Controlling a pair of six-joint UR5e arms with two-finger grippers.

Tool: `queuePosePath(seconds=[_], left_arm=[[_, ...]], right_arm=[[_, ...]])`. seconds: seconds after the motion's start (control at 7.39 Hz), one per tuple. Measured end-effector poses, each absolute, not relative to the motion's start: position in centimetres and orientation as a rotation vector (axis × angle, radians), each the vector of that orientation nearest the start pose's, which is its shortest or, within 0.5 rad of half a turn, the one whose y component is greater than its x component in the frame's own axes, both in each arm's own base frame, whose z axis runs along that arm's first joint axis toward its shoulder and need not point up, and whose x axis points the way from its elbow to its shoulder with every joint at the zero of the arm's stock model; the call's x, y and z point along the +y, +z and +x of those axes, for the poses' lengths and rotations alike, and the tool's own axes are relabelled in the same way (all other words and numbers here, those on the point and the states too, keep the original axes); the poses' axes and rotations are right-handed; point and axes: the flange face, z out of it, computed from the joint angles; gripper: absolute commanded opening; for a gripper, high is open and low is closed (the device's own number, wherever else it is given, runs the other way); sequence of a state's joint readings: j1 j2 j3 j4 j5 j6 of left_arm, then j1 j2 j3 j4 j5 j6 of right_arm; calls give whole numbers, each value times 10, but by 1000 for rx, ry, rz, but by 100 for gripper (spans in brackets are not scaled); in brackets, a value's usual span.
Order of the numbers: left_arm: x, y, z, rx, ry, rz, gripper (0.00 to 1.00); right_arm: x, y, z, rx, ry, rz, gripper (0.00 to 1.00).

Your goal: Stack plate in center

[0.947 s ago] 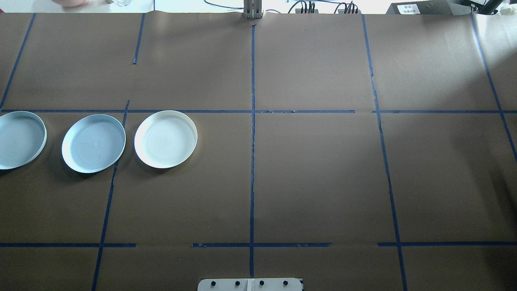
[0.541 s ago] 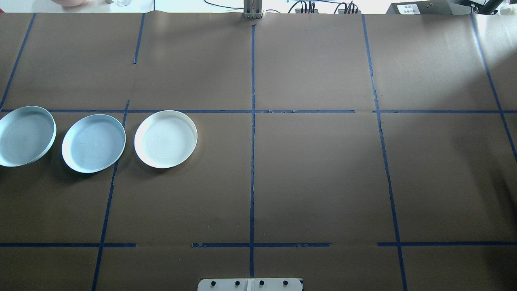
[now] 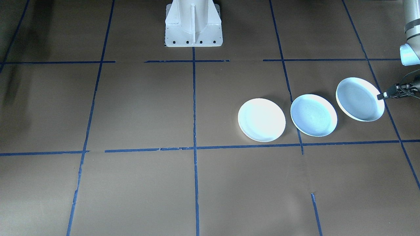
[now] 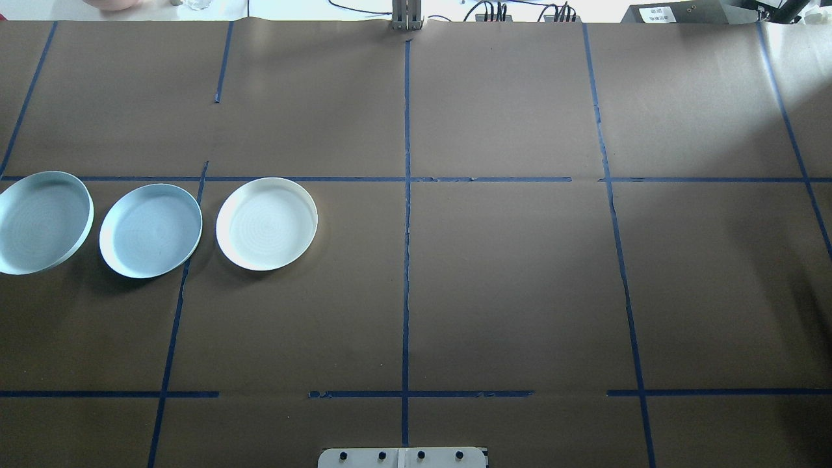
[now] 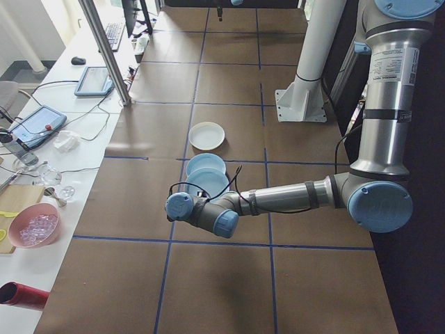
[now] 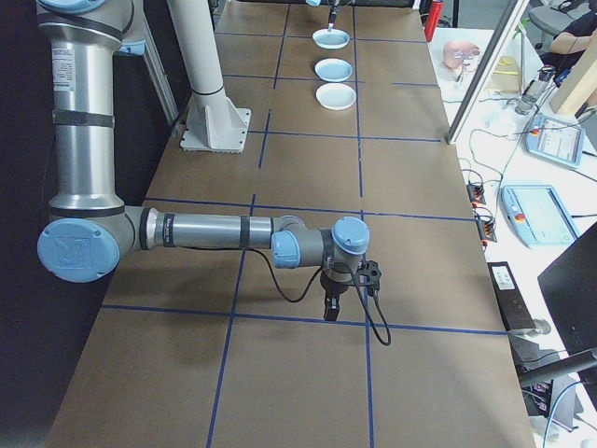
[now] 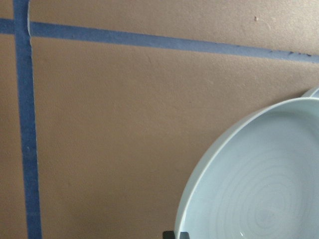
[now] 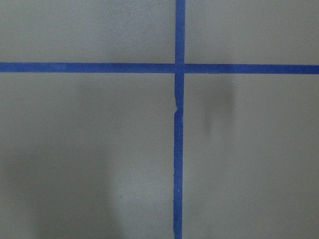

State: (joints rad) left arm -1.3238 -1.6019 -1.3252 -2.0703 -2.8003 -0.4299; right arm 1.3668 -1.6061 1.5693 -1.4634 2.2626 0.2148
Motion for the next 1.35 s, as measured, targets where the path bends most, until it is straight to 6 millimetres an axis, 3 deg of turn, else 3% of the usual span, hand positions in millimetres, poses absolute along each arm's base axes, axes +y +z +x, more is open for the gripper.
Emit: queuePosePath(seconds=[0.54, 0.81, 1.08, 1.35], left_arm=[[-524, 614, 162, 1228, 40, -259, 0], [-535, 598, 200, 1222, 65, -297, 0], [-536, 594, 218, 1218, 82, -318, 0], [-535, 594, 221, 1215, 85, -321, 0]], right_arm=[[-486, 671, -29, -691, -14, -77, 100], [-486, 671, -29, -691, -14, -77, 100], [-486, 671, -29, -690, -14, -77, 100], [-486, 671, -29, -691, -14, -78, 100]])
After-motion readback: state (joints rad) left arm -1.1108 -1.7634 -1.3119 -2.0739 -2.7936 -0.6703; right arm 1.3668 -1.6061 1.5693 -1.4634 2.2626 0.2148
